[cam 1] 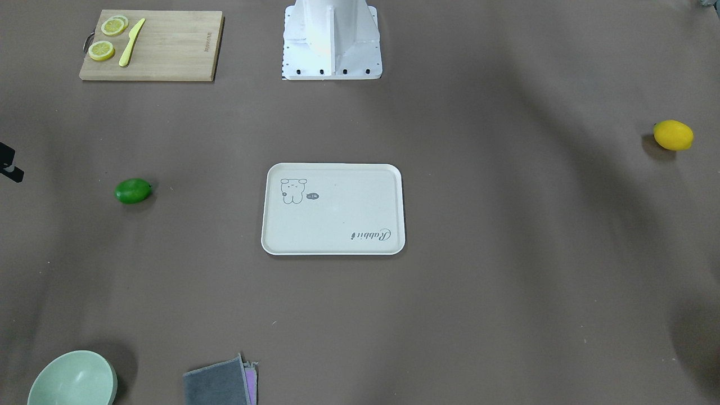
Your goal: Place all lemons on tray
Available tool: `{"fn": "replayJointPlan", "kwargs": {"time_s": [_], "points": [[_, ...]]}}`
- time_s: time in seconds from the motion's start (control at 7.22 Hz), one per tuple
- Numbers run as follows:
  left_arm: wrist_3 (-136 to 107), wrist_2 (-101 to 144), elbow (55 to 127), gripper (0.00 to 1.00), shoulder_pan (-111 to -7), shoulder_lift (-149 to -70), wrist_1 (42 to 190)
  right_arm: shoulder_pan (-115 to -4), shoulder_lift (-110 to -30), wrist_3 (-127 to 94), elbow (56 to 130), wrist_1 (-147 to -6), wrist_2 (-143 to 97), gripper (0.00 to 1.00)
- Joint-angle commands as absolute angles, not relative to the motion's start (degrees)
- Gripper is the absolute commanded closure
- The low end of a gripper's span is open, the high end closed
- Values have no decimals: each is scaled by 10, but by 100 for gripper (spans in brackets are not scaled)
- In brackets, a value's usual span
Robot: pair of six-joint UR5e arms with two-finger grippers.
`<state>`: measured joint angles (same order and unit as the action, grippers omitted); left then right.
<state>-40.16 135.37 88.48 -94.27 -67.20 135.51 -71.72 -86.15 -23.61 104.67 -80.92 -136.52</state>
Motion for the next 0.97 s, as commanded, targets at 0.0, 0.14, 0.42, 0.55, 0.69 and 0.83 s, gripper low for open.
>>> {"fn": "replayJointPlan", "kwargs": {"time_s": [0.0, 0.14, 0.42, 0.55, 0.69, 0.83], "points": [[-436, 1355, 855, 2, -940, -656, 1402, -712, -848, -240, 1047, -809, -1365, 0], [-458, 1355, 855, 2, -930, -657, 1403, -711, -848, -244, 1049, -809, -1365, 0], [-461, 1357, 831, 2, -920, -677, 1409, -701, -847, -273, 1063, -809, -1364, 0], [-464, 1361, 829, 2, -885, -685, 1405, -699, -846, -273, 1063, -809, -1364, 0], [-488, 1361, 824, 2, -859, -696, 1406, -697, -843, -273, 1063, -809, -1364, 0], [-492, 1361, 810, 2, -840, -708, 1405, -695, -839, -273, 1063, -810, -1361, 0]]}}
